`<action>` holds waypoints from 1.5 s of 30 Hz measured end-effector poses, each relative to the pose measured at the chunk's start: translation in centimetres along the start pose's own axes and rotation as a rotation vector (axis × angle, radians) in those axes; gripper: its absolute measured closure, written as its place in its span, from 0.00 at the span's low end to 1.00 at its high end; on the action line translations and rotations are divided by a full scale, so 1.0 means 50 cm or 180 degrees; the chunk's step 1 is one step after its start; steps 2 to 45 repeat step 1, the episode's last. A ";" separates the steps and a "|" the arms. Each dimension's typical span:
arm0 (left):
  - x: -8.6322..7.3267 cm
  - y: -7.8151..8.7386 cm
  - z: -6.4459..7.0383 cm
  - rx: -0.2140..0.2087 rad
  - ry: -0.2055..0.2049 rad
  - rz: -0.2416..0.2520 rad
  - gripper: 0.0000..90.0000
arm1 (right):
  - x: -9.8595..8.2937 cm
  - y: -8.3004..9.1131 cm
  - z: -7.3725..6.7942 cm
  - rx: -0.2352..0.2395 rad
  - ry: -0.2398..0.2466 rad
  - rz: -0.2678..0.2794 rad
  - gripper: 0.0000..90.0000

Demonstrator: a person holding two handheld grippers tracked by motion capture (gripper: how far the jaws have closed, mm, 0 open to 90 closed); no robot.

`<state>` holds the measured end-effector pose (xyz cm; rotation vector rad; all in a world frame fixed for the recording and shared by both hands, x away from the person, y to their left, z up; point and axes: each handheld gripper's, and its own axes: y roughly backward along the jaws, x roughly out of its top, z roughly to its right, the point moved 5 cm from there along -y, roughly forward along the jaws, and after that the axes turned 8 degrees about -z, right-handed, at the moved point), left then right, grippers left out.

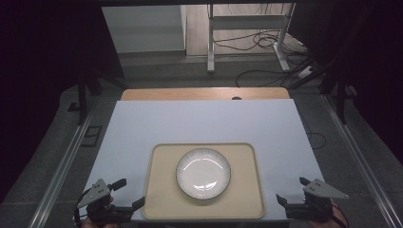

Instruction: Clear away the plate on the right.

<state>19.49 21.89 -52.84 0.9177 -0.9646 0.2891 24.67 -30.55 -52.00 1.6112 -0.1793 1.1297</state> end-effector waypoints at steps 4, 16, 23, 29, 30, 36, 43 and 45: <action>0.000 -0.001 0.000 -0.0003 -0.0003 -0.0019 0.00 | 0.000 -0.001 0.001 0.0001 0.0001 -0.0006 0.00; 0.000 -0.001 0.000 -0.0003 -0.0003 -0.0019 0.00 | 0.000 -0.001 0.001 0.0001 0.0001 -0.0006 0.00; 0.000 -0.001 0.000 -0.0003 -0.0003 -0.0019 0.00 | 0.000 -0.001 0.001 0.0001 0.0001 -0.0006 0.00; 0.000 -0.001 0.000 -0.0003 -0.0003 -0.0019 0.00 | 0.000 -0.001 0.001 0.0001 0.0001 -0.0006 0.00; 0.000 -0.001 0.000 -0.0003 -0.0003 -0.0019 0.00 | 0.000 -0.001 0.001 0.0001 0.0001 -0.0006 0.00; 0.000 -0.001 0.000 -0.0003 -0.0003 -0.0019 0.00 | 0.000 -0.001 0.001 0.0001 0.0001 -0.0006 0.00; 0.000 -0.001 0.000 -0.0003 -0.0003 -0.0019 0.00 | 0.000 -0.001 0.001 0.0001 0.0001 -0.0006 0.00; 0.000 -0.001 0.000 -0.0003 -0.0003 -0.0019 0.00 | 0.000 -0.001 0.001 0.0001 0.0001 -0.0006 0.00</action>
